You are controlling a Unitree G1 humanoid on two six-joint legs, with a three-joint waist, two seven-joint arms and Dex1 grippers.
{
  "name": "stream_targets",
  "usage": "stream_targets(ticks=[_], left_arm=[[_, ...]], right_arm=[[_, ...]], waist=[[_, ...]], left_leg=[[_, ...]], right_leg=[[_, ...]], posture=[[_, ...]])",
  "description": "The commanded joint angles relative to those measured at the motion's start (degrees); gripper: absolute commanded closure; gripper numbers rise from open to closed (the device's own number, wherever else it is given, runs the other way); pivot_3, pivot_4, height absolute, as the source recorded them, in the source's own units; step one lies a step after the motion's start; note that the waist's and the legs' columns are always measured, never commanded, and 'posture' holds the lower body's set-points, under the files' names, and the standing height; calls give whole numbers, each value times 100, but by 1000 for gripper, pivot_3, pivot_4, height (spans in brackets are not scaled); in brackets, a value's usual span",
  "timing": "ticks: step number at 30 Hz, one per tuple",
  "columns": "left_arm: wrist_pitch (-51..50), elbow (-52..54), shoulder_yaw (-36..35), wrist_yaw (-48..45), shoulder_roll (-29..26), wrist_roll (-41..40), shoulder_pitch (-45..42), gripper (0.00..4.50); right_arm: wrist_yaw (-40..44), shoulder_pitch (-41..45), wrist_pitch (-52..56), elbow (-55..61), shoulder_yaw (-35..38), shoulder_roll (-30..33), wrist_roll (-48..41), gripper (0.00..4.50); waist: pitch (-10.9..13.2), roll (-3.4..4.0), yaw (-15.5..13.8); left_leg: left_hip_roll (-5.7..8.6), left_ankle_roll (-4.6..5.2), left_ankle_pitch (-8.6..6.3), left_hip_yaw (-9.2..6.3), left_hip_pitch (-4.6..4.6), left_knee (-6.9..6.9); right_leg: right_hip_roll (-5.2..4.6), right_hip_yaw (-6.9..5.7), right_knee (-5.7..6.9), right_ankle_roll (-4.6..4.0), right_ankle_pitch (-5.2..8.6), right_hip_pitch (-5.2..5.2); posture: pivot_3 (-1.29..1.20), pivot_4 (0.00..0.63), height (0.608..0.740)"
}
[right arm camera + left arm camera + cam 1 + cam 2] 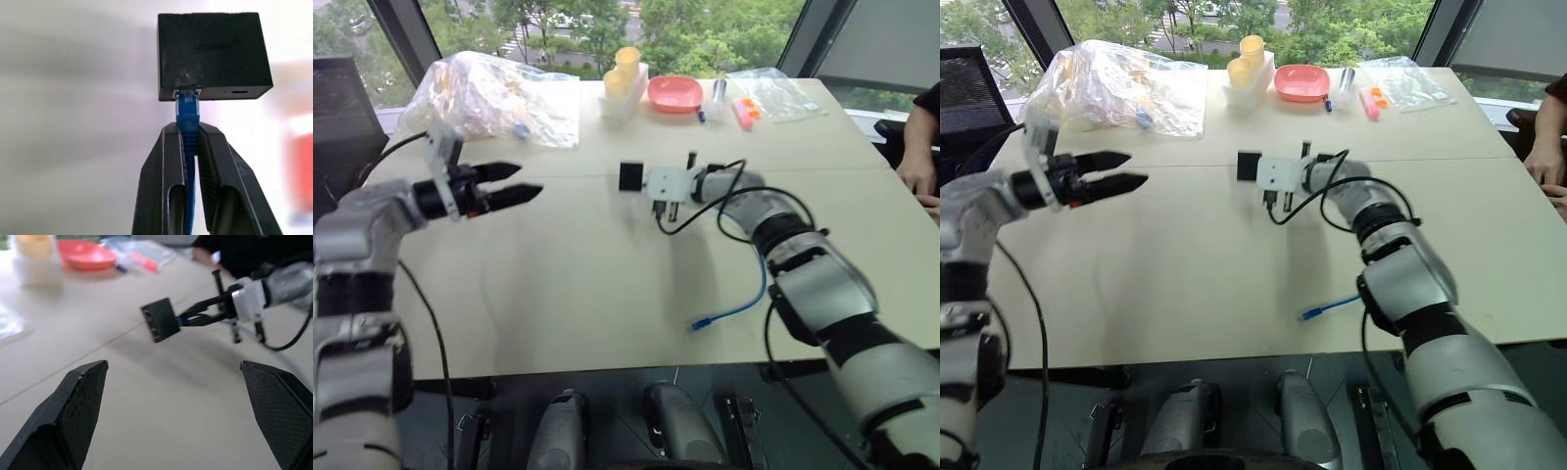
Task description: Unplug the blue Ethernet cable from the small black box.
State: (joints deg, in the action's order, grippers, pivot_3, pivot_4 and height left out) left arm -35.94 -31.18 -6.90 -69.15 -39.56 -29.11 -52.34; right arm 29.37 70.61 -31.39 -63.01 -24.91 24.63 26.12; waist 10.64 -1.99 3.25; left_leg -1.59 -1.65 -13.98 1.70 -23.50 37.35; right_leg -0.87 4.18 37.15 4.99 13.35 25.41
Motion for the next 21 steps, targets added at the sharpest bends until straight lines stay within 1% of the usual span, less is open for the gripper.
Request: stream_targets(ticks=[1, 5, 8, 13, 18, 20, 21], left_arm=[[456, -1383, 18, -230, 369, 204, -845, 0], [839, -2485, 27, -482, 792, 422, -1563, 0], [1114, -3049, 42, -614, 1071, 600, -1934, 0], [1205, -3378, 162, -1259, 1263, 843, -2219, 0], [1274, -3609, -34, -1186, 1390, 891, -2329, 0], [1225, -3657, -113, -1201, 1406, 862, -2378, 541], [1227, -3655, -98, -1258, 1405, 894, -2385, 922]], right_arm=[[69, -311, -350, 1335, 254, 173, -231, 4442], [386, -853, 65, 2783, 419, 401, -342, 4442], [401, -1123, 299, 3465, 511, 517, -286, 4442], [341, -1416, 541, 3957, 577, 659, -151, 4442], [322, -1514, 721, 4250, 591, 662, -93, 4442], [335, -1554, 769, 4314, 594, 664, -94, 4500], [336, -1567, 782, 4332, 589, 668, -84, 4500]], waist=[[-1, -2, 70], [0, 0, 103], [0, 0, 71], [0, 0, 78], [0, 0, 76], [0, 0, 76], [0, 0, 73]], left_leg=[[-1, 1, 0, -3, 0, -7], [-10, 11, -6, -6, 4, -24], [-11, 11, -6, -9, 2, -22], [-9, 11, -6, -6, 1, -4], [-9, 11, -6, -7, 3, -4], [-9, 12, -6, -7, 3, -4], [-9, 12, -6, -7, 2, -4]], right_leg=[[1, -1, -3, 0, 0, 0], [13, 0, -2, 1, 1, 8], [17, -1, 2, 0, 1, 10], [15, 2, 2, 0, 1, 3], [16, 3, 5, 0, 1, 2], [16, 3, 5, 0, 1, 2], [16, 3, 5, 0, 1, 2]], posture=[[0, 150, 737], [0, 150, 737], [0, 150, 737], [0, 150, 737], [0, 150, 737], [0, 150, 737], [0, 150, 737]])
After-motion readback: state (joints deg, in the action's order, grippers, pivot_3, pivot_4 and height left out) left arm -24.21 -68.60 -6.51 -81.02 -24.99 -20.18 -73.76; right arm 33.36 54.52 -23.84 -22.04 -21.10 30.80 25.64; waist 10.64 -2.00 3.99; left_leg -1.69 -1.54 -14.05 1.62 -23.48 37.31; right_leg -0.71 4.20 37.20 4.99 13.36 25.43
